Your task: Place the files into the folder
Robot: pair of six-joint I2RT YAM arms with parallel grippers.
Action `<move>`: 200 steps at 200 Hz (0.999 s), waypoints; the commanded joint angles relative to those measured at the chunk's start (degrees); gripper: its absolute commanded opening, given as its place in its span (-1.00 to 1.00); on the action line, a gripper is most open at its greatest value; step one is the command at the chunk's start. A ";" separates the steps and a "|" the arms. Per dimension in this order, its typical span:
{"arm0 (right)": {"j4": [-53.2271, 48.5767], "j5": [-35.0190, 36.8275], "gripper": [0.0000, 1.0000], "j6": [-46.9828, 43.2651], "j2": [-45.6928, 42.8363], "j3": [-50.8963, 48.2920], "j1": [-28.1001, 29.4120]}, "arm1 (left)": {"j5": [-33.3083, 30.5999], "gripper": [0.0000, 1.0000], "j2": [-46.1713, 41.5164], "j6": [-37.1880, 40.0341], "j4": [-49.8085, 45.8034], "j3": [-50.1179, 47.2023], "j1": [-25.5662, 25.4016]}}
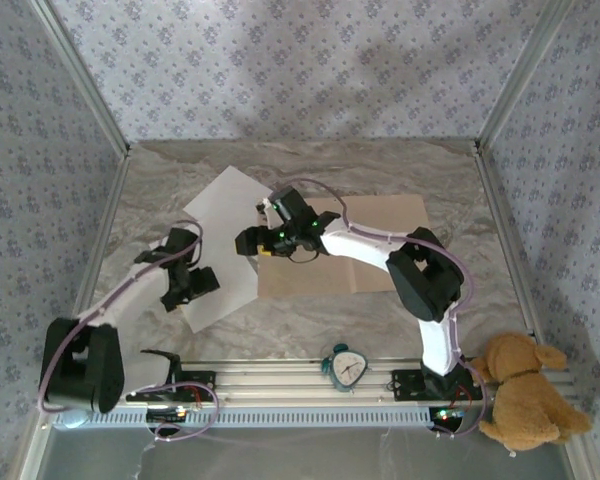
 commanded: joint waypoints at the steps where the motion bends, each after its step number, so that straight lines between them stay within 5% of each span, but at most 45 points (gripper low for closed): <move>1: -6.59 1.74 0.70 -3.55 2.53 7.86 -0.01 | -0.07 0.83 -6.21 -0.14 -0.99 -0.65 3.20; 78: -7.79 3.60 0.40 -0.13 12.16 17.37 0.63 | 7.93 0.82 -17.31 0.97 7.56 -6.98 12.95; 139: -8.97 1.64 0.39 -0.67 18.59 20.84 1.63 | 9.66 0.95 -16.24 0.72 11.47 -10.16 14.41; 200: -8.76 2.78 0.38 0.57 21.41 22.39 2.61 | 10.89 0.88 -8.89 0.38 13.90 -9.63 15.93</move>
